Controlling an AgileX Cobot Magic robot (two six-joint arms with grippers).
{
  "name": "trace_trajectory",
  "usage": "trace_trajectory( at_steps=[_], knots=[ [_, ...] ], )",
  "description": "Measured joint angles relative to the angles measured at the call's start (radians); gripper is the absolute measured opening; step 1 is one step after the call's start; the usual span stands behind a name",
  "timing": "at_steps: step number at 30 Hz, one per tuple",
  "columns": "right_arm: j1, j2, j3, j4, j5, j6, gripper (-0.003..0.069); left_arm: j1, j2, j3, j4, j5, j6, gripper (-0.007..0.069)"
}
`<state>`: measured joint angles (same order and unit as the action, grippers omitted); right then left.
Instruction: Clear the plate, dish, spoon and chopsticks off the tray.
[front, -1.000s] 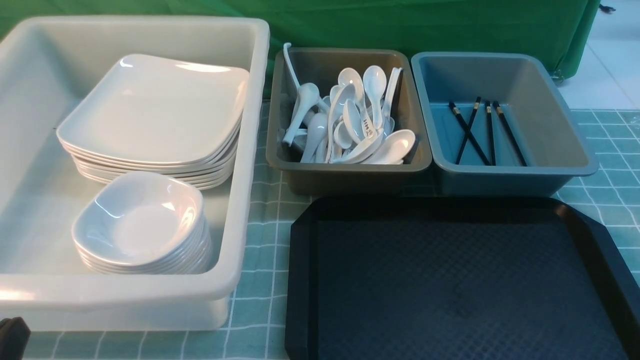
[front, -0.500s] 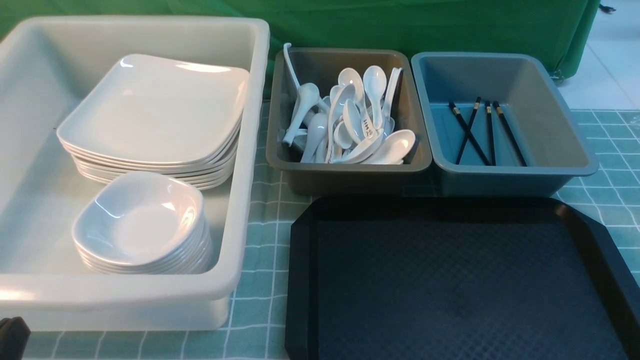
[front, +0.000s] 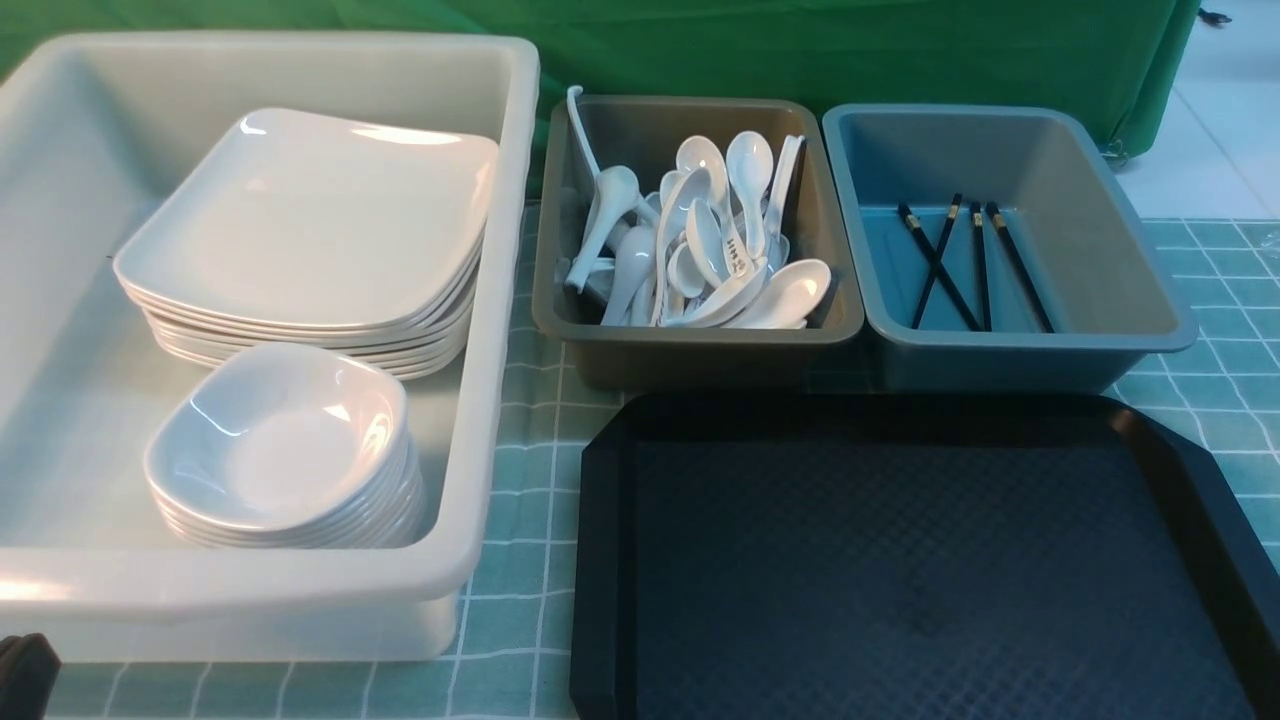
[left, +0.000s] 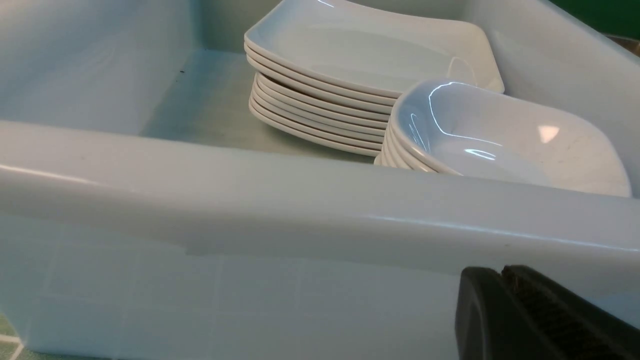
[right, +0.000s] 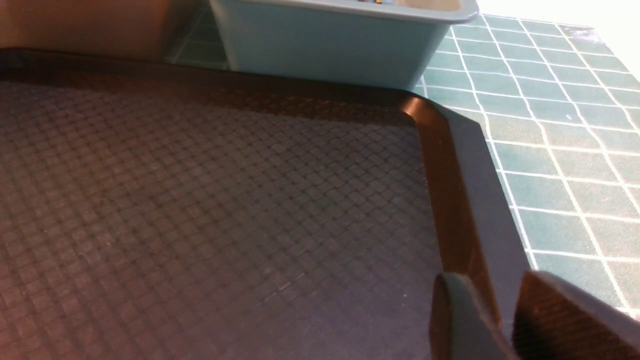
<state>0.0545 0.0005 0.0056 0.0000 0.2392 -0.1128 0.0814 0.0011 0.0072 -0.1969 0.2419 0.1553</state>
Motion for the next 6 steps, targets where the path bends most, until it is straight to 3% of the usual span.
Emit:
trace_trajectory(
  at_steps=[6],
  knots=[
    [0.0,0.0,0.0,0.0,0.0,0.0,0.0233,0.0,0.0,0.0,0.0,0.0,0.0,0.0013]
  ],
)
